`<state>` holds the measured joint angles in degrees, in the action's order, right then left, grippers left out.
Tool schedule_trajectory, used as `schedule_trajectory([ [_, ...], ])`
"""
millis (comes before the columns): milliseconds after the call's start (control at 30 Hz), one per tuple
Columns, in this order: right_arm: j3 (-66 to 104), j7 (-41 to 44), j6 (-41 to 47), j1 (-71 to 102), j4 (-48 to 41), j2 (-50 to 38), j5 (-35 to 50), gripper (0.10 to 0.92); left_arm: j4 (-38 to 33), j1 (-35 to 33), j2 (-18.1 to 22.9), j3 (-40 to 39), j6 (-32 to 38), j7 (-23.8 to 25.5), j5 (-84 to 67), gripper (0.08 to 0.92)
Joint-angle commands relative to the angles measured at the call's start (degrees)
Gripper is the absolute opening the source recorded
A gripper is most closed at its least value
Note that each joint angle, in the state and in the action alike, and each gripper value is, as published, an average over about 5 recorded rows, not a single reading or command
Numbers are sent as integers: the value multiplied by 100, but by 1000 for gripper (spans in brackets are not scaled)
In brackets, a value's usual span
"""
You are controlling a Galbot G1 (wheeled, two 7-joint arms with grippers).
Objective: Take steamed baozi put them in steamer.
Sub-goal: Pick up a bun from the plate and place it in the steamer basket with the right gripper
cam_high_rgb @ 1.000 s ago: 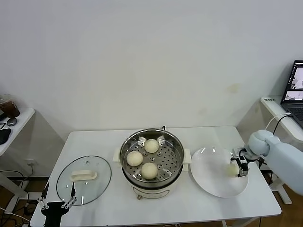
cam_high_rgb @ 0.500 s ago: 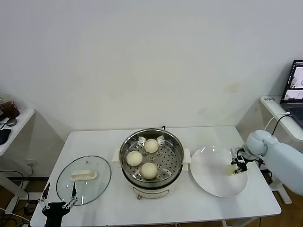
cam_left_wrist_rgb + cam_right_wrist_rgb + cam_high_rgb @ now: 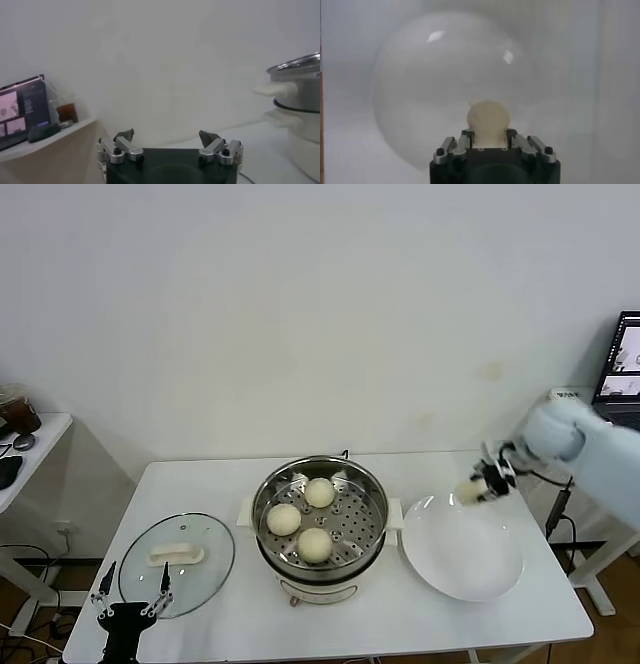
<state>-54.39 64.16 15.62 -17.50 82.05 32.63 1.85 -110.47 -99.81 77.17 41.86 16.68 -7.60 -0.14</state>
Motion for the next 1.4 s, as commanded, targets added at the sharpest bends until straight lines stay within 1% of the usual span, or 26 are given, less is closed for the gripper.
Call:
schedule_trajectory([
  [33,-2497,-555,1150,-3242,1319,1071,2591,424,7,63,-59,-1,3,4,-73,823],
  [200,-2685,-1154,1972,-3162,1573,1889,3512,424,42,99,-74,26,17,5,-109,823],
  [333,-2573,-1568,2530,-2662,1569,2336,3772,427,68,122,-69,32,23,4,-119,823],
  [500,-2496,-1732,2605,-2059,1348,2533,3433,432,101,156,-45,52,23,-7,-120,823],
  [800,-2258,-1640,2597,-1202,853,2386,2646,433,168,157,-6,72,42,-22,-105,823],
  [1200,-1964,-1664,2539,-698,629,2386,2386,438,183,127,17,107,61,-28,-97,823],
  [1300,-1907,-1683,2523,-667,624,2394,2351,482,170,123,23,111,61,-30,-97,823],
  [1400,-1858,-1675,2521,-698,670,2352,2329,559,161,106,20,120,65,-31,-99,823],
])
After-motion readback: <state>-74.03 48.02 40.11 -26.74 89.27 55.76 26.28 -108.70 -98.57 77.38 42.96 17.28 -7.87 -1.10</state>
